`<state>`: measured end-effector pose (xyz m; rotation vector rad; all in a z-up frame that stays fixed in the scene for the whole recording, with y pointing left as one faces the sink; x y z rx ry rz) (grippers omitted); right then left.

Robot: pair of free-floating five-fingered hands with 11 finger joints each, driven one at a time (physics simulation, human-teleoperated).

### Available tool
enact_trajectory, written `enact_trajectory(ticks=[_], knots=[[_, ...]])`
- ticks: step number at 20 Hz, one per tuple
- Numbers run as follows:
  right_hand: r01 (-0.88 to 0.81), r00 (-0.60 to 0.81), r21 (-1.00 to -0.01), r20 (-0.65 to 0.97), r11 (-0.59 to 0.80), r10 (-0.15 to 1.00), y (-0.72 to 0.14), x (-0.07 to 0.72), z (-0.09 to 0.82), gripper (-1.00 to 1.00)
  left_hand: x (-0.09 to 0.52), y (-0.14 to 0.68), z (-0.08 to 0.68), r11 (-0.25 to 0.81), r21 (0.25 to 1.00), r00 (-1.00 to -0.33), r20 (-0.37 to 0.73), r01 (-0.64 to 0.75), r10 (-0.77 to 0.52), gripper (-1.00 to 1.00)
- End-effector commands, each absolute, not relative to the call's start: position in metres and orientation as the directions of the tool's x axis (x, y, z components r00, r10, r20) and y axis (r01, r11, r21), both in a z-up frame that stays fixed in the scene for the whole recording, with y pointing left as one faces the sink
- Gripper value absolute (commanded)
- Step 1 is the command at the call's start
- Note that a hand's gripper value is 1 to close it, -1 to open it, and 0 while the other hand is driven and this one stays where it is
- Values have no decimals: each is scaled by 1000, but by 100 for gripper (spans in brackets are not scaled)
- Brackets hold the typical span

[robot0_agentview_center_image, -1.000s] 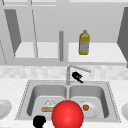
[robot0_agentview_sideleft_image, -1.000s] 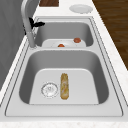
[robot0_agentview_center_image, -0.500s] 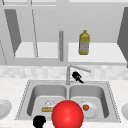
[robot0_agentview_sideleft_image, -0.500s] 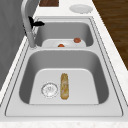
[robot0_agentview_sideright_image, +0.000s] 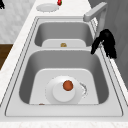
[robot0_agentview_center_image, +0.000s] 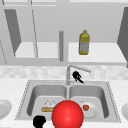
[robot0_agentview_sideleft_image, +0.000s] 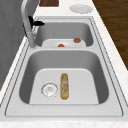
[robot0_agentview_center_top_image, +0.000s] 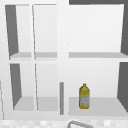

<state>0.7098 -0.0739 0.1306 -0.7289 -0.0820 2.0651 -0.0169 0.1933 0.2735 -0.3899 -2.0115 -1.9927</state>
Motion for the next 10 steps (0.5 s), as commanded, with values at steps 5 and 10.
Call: enact_trajectory(ticks=[5, 10], knots=[[-741, -428, -393, -350, -545, 834, -77, 709, 129, -100, -17, 193, 274, 11, 924, -924, 383, 383, -7, 0], [-757, -426, -372, -341, -536, 838, -77, 710, 137, -100, -17, 193, 274, 11, 924, -924, 383, 383, -7, 0]])
